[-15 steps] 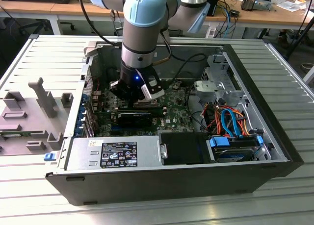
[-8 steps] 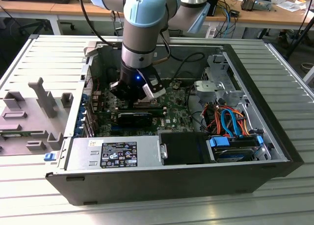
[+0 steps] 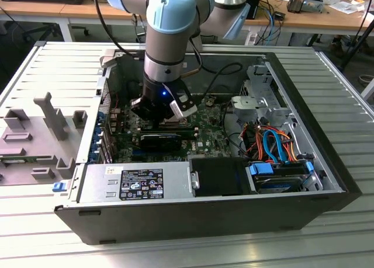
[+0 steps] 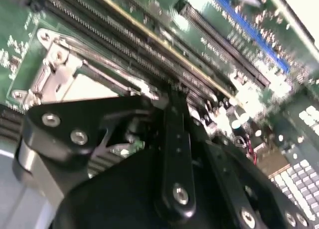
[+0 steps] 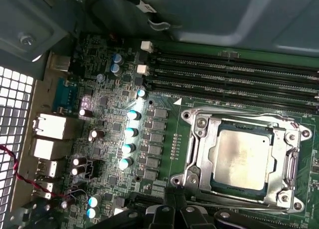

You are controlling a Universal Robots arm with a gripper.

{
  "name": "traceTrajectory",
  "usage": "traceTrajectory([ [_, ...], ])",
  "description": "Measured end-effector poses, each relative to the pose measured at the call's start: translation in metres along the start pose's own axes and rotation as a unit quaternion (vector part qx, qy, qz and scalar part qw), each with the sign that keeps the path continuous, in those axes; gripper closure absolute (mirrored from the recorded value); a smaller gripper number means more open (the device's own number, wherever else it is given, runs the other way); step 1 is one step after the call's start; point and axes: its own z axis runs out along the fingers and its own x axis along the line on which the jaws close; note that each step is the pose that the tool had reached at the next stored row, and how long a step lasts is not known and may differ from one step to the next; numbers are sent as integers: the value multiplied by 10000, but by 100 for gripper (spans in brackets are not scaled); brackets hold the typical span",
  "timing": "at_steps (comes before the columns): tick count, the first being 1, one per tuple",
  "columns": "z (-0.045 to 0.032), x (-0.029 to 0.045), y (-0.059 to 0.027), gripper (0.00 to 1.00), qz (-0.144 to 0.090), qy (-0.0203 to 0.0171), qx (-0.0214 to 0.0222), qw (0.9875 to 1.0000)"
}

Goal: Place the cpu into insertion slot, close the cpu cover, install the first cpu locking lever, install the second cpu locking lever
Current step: 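Install the second cpu locking lever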

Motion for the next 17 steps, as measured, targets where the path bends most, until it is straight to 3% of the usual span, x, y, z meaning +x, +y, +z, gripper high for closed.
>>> traceTrajectory([
  [3, -52, 11, 3, 89, -2, -10, 3, 10000],
  [9, 7, 5, 1, 89, -3, -6, -14, 10000],
  [17, 4, 2, 30, 89, -3, -8, -17, 10000],
])
